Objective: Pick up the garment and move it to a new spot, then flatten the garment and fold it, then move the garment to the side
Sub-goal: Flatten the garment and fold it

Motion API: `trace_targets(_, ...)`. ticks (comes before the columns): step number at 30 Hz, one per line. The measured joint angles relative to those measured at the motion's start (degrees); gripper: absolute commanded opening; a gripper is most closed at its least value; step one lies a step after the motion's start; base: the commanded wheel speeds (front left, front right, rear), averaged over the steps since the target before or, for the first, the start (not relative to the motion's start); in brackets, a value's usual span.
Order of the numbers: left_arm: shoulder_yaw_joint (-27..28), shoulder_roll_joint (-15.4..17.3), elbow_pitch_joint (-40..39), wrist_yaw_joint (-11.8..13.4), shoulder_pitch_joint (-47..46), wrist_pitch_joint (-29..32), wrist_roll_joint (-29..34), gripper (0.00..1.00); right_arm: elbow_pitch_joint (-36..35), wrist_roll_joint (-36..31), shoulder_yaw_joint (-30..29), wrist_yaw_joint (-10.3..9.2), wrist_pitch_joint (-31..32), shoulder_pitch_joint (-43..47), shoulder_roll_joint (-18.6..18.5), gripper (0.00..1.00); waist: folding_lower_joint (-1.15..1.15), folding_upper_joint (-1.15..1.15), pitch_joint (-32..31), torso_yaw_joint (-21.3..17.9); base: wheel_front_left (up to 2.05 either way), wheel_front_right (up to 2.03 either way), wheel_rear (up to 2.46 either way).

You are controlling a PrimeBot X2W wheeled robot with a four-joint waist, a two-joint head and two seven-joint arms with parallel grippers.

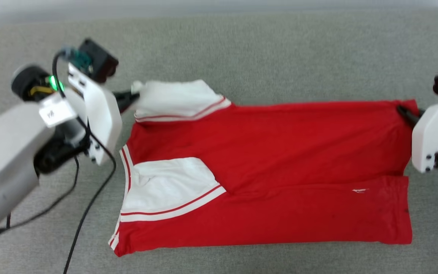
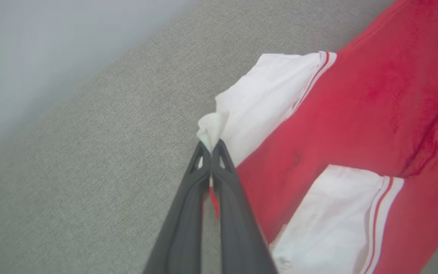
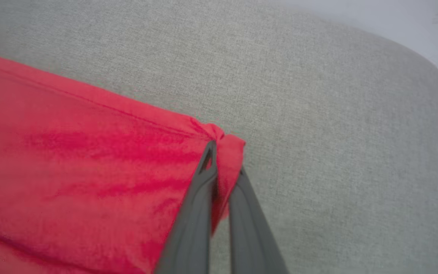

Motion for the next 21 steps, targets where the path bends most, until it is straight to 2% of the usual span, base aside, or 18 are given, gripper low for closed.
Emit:
trace_targets(10,-0.14,3.66,-8.09,4.52,12.05,-1.77,-1.43,0.0,-4.86,1.7,-1.82,-0.01,-2.91,11.88,-1.2,0.0,0.0,0.0,-6.3,0.7,0.0,0.0,0.0)
trace_targets(21,-0.23,6.13,-13.15,8.88,23.96,-2.57,-2.75,0.0,-11.06,3.11,-6.79,0.0,-1.58,25.07,-1.2,0.0,0.0,0.0,-9.56,1.73,0.0,0.0,0.0)
